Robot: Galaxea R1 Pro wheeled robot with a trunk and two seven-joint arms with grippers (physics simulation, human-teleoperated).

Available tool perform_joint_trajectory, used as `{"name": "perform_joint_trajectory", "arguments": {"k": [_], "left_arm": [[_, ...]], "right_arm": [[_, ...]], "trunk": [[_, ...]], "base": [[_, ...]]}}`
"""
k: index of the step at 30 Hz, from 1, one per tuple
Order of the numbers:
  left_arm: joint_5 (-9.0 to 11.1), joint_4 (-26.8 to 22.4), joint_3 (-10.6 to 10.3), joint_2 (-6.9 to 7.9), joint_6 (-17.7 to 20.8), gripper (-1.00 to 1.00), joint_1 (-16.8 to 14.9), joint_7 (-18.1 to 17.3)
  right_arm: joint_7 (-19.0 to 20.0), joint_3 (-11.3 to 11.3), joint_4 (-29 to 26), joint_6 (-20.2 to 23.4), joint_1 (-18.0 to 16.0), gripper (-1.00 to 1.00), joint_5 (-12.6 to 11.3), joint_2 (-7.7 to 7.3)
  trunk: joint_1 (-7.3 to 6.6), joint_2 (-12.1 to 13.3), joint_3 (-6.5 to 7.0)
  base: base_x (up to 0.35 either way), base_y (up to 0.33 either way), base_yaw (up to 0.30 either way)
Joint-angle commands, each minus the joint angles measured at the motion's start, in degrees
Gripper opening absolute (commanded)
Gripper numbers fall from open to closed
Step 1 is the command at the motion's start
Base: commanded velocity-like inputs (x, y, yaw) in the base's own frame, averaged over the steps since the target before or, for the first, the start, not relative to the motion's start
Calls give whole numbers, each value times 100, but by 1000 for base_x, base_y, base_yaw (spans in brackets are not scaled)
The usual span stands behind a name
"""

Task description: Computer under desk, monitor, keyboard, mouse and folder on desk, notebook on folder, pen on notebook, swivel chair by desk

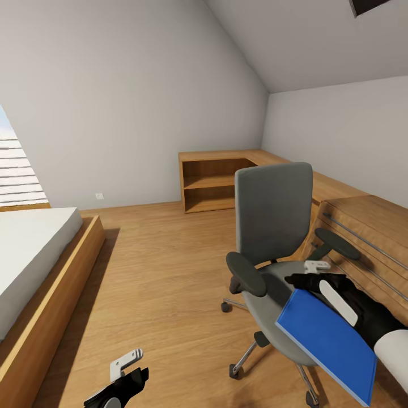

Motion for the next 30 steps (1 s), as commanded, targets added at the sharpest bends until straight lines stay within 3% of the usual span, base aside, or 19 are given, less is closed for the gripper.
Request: {"name": "perform_joint_trajectory", "arguments": {"k": [1,4,13,19,25,30], "left_arm": [[44,-9,-15,6,5,100,-4,51],[44,-9,-15,6,5,100,-4,51],[46,-7,-15,6,5,100,-4,51],[45,46,-23,9,5,100,-4,51],[42,64,-24,12,5,100,-4,51],[34,68,-17,7,5,100,-4,51]], "right_arm": [[-58,21,-50,67,7,100,-106,-27],[-60,12,-94,156,20,100,-250,-108],[-68,12,-356,376,28,100,-992,-449],[-117,12,-743,579,199,100,-1187,-522],[-547,12,-1205,610,369,100,-1284,-605],[-1353,10,-1641,575,544,100,-1808,-638]], "trunk": [[-1,-3,-6],[-1,-3,-6],[-1,-3,-6],[-1,-3,-6],[-1,-3,-6],[-1,-3,-6]], "base": [[0,0,0],[0,0,0],[0,0,0],[0,0,0],[0,0,0],[0,0,0]]}}
